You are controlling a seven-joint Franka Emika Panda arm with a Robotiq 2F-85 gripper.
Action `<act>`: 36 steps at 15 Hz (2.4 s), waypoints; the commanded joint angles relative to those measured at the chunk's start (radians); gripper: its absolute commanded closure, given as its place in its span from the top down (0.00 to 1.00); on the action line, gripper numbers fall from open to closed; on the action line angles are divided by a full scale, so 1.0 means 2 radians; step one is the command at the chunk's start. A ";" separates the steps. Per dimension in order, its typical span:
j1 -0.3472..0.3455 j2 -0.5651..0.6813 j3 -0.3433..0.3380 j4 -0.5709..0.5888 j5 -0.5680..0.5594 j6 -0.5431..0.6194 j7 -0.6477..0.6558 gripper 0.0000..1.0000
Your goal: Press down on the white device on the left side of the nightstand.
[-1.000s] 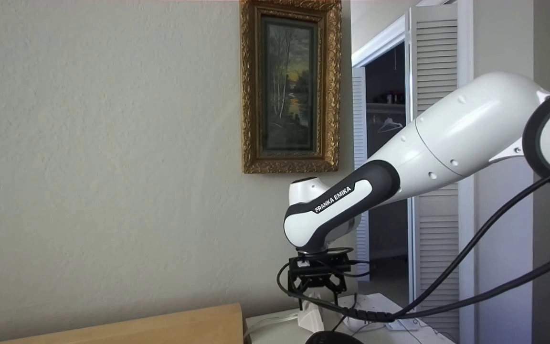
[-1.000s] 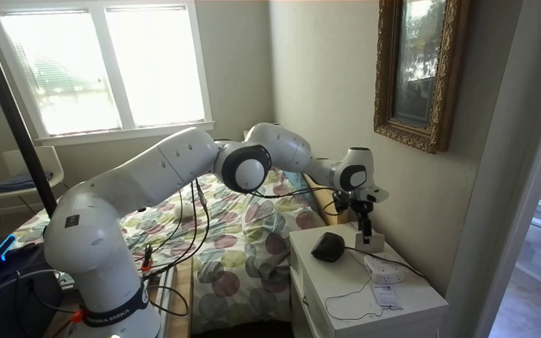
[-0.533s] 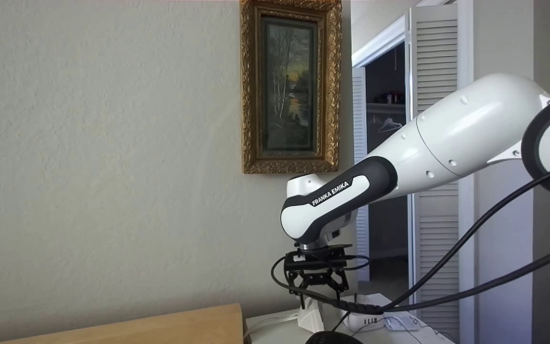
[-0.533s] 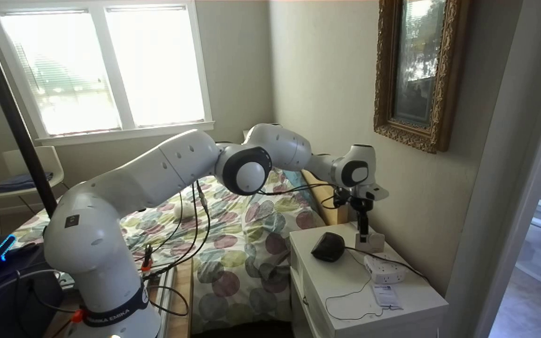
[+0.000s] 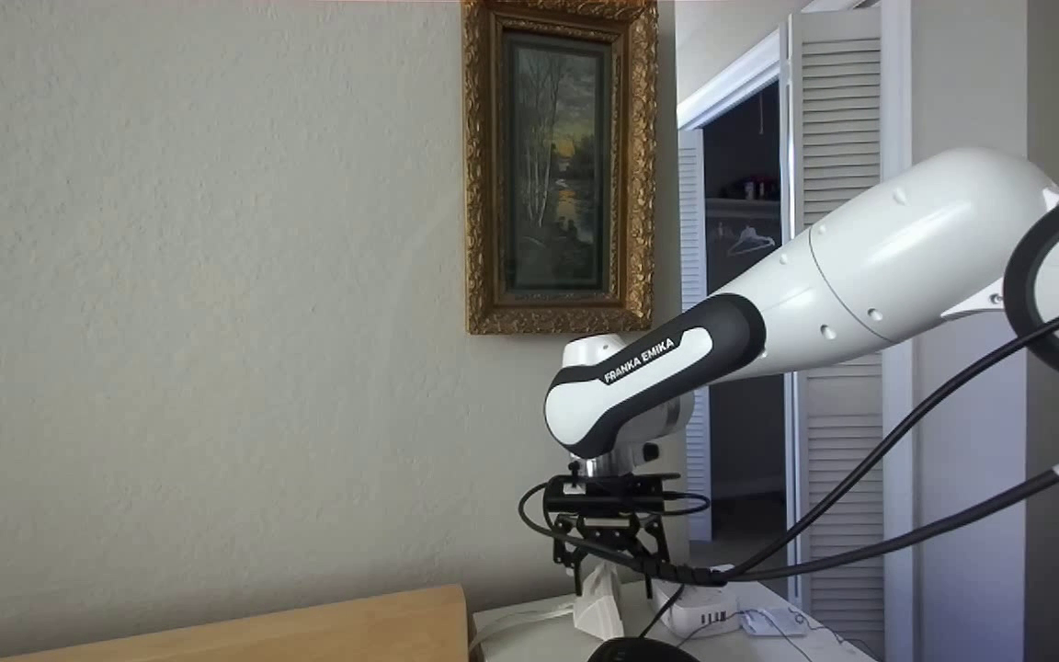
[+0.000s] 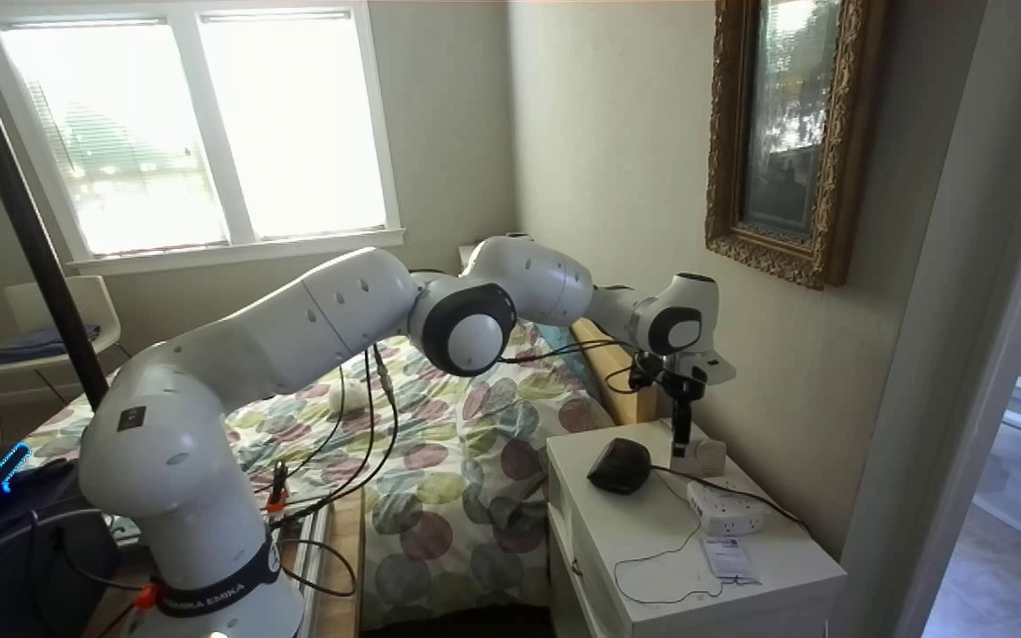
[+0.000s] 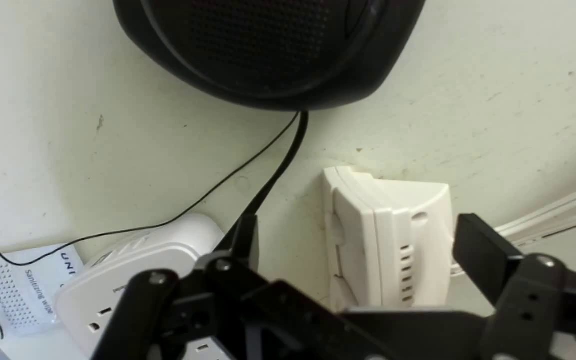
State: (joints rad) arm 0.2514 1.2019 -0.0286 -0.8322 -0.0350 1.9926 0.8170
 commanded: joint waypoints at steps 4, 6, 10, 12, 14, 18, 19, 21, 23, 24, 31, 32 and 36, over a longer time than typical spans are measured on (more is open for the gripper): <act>-0.014 0.034 0.011 0.046 0.033 -0.002 -0.001 1.00; -0.015 0.040 0.012 0.053 0.039 -0.003 0.000 1.00; -0.020 0.044 0.021 0.055 0.038 0.004 0.000 0.95; -0.021 0.045 0.024 0.056 0.038 0.006 -0.001 0.83; -0.022 0.046 0.027 0.057 0.037 0.009 -0.002 0.82; -0.023 0.048 0.032 0.060 0.035 0.015 -0.009 0.84; -0.024 0.048 0.033 0.060 0.034 0.017 -0.012 0.83; -0.024 0.050 0.034 0.061 0.032 0.021 -0.018 0.84; -0.025 0.052 0.035 0.064 0.031 0.025 -0.024 0.84; -0.025 0.053 0.035 0.066 0.031 0.027 -0.026 0.84; -0.028 0.055 0.035 0.065 0.032 0.032 -0.038 0.61; -0.029 0.055 0.036 0.065 0.032 0.032 -0.039 0.49; -0.029 0.055 0.040 0.066 0.031 0.035 -0.048 0.31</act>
State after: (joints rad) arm 0.2017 1.2778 0.0342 -0.7482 0.0168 2.0523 0.7493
